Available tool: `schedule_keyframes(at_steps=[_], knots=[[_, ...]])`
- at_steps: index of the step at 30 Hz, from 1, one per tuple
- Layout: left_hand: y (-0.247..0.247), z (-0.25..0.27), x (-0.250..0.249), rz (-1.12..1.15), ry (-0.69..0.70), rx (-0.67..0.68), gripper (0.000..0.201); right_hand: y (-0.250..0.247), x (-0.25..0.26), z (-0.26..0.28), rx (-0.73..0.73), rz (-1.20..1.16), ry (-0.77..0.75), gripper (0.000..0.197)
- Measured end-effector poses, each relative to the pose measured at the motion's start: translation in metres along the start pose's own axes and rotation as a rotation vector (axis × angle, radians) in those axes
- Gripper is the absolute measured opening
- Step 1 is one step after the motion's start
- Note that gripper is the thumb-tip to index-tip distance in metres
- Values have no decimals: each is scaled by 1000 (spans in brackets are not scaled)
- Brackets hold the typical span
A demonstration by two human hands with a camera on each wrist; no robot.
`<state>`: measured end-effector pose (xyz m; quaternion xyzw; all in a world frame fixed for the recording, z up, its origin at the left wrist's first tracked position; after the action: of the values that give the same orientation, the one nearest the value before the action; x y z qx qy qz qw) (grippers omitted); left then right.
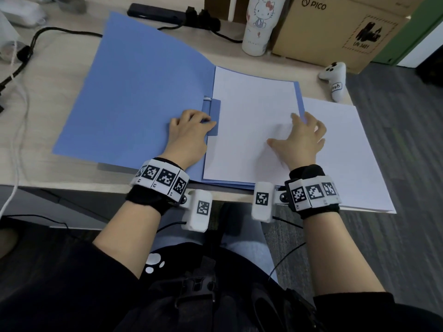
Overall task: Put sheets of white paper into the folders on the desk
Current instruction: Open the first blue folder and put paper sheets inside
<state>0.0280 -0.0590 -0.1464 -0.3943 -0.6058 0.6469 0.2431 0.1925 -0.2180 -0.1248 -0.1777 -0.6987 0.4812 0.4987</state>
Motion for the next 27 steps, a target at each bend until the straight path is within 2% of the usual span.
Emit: schedule_keyframes(at_steps=[3, 6, 8, 11, 14, 18, 23, 25, 27], knots=[[0, 1, -2, -29, 21, 20, 59, 19, 37, 10, 105, -242, -186, 45], [1, 3, -5, -65, 58, 45, 58, 50, 77, 34, 382, -520, -260, 38], [-1, 3, -6, -75, 88, 69, 56, 66, 99, 47, 502, -478, -320, 42], [-4, 5, -5, -37, 115, 137, 48, 83, 113, 57, 573, -340, -350, 45], [-19, 12, 6, 109, 91, 85, 39, 97, 124, 66, 612, -195, -374, 35], [-54, 29, 54, 72, -63, -153, 35, 108, 126, 67, 619, -33, -322, 52], [-102, 77, 132, 5, -486, -411, 43, 105, 129, 69, 604, -32, -249, 57], [-107, 97, 156, 15, -637, -418, 42, 104, 132, 70, 588, -57, -222, 59], [-99, 107, 174, 62, -722, -356, 37, 102, 134, 72, 564, -79, -197, 60]])
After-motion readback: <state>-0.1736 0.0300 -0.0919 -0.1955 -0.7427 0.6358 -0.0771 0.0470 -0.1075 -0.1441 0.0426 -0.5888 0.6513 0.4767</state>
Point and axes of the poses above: each hand's wrist, its own z-axis away from the middle knuckle, its own y-axis out of the palm, x = y × z, the point moved 9 cm from there along -z, towards the middle knuckle, and after that the axes turned 7 degrees about -z, right-handed, at the moved point
